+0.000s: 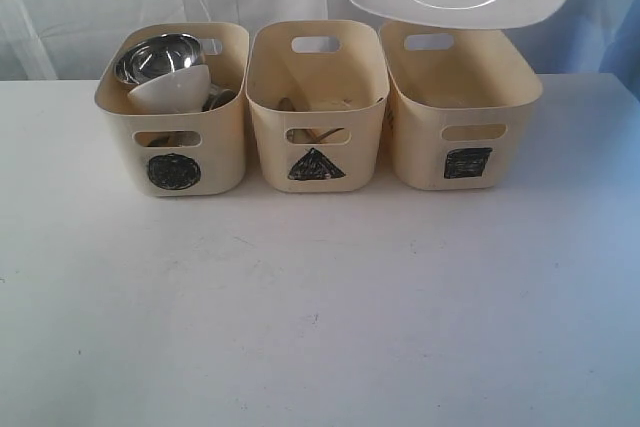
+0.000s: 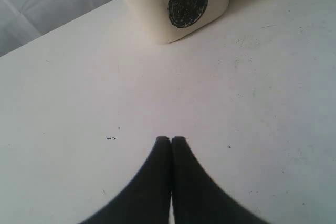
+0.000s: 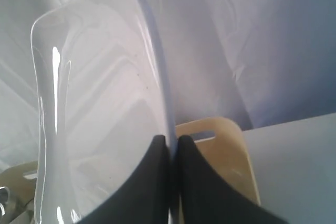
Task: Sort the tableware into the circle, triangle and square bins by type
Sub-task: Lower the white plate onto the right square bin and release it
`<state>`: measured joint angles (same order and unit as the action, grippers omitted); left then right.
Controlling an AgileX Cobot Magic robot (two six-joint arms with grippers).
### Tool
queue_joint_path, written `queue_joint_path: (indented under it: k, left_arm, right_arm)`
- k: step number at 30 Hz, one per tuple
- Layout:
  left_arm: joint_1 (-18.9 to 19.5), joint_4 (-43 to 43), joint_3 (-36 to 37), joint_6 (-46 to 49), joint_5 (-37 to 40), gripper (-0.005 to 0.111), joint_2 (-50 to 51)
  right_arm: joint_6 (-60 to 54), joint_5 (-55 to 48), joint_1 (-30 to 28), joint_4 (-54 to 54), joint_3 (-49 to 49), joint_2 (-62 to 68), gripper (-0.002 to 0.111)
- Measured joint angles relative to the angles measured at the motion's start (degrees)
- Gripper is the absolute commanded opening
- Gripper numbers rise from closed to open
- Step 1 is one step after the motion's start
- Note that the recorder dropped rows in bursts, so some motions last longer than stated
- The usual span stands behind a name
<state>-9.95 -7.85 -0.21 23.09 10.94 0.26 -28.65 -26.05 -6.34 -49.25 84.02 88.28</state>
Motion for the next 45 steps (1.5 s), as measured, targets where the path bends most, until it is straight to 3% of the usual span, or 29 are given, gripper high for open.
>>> queue_joint_path:
  k: [10,33,35,42,45]
  left_arm:
    - [0.0,0.0,0.0,0.0,0.0,0.0,0.0]
    - [0.0,1.2,0.0,0.0,0.0,0.0,0.0]
    - [0.0,1.2,0.0,0.0,0.0,0.0,0.0]
    - [0.0,1.4,0.0,0.0,0.0,0.0,0.0]
    - [0.0,1.5,0.0,0.0,0.0,0.0,0.0]
  right_arm:
    - [2.5,7.0,-0.3,9.1,0.0,1.1,0.0]
    - [1.2,15.4,-0.3,11.0,0.1,14.5,0.001]
    - [1.2,15.0,-0.3,11.0,0.1,14.7,0.004]
    - [1.3,11.1,-0.3,10.6,2.0,14.9,0.04]
    - [1.5,10.0,-0.3,10.6,3.4,14.9,0.044]
